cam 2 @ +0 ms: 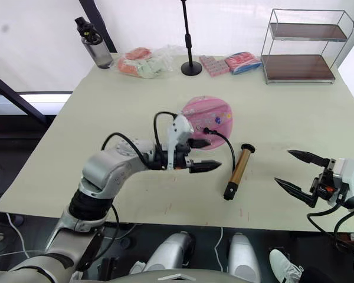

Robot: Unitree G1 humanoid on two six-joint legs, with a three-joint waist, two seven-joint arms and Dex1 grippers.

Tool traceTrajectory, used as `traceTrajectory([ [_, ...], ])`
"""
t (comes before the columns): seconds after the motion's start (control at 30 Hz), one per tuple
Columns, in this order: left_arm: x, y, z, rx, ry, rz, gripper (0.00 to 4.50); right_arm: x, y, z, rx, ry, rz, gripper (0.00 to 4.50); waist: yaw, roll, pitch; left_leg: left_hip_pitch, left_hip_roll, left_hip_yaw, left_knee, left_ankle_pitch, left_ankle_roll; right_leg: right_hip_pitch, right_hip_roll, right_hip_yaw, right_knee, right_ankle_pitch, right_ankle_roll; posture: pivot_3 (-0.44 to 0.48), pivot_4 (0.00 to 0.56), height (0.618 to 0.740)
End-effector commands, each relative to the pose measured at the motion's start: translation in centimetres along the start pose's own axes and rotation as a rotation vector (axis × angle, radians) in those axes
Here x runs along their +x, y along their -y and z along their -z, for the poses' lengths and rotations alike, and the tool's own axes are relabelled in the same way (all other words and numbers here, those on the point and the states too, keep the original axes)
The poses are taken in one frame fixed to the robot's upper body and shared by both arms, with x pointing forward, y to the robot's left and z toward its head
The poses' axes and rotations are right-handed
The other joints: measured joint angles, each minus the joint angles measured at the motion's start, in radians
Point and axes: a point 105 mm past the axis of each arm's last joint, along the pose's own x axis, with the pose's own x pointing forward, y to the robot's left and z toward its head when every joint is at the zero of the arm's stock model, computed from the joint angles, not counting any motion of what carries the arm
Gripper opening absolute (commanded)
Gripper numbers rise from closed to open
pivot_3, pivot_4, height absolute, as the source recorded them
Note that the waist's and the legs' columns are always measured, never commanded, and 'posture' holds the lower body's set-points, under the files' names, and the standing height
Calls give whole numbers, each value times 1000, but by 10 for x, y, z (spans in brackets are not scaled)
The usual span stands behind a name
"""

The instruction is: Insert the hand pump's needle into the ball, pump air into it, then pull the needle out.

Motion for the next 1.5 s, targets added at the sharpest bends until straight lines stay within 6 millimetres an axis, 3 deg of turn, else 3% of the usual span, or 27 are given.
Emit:
traceTrajectory([
  [0.03, 14, 14, 8, 0, -28, 33, 4415, -10, 2, -11, -33, 13, -10, 4500, 1, 0, 0, 0, 0, 0, 0, 0, 0, 0, 0, 0, 0, 0, 0, 0, 150, 736],
  [0.5, 70, 12, 32, -48, -129, -66, 4415, -17, -4, -10, -31, -11, -16, 4500, 1, 0, 0, 0, 0, 1, 9, 0, 0, 1, 0, 1, 7, 0, 0, 0, 150, 736],
  [0.83, 93, 20, 34, -44, -164, -60, 4415, -21, -9, -8, -39, -30, -15, 4500, 1, 0, 0, -1, 0, 1, 10, 0, 0, 1, 0, 1, 7, 0, 0, 0, 150, 736],
  [1.07, 98, 21, 47, -18, -227, -75, 4415, -20, -12, -8, -40, -29, -20, 4500, 1, 0, 0, -1, 0, 1, 11, 0, 0, 1, 0, 1, 8, 0, 0, 0, 150, 736],
  [1.3, 87, 13, 50, 2, -238, -86, 4415, -19, -14, -7, -40, -30, -22, 4500, 0, 0, 0, -1, 0, 1, 11, 0, 0, 1, 0, 1, 8, 0, 0, 0, 150, 736],
  [1.4, 83, 13, 50, 8, -231, -79, 3628, -19, -13, -6, -42, -27, -23, 4500, 0, 0, 0, -1, 0, 1, 11, 0, 0, 1, 0, 1, 8, 0, 0, 0, 150, 736],
  [1.5, 80, 12, 45, 34, -207, -73, 2221, -17, -14, -6, -42, -22, -26, 4500, 1, 0, 0, -1, 0, 1, 11, 0, 0, 1, 0, 1, 8, 0, 0, 0, 150, 736],
])
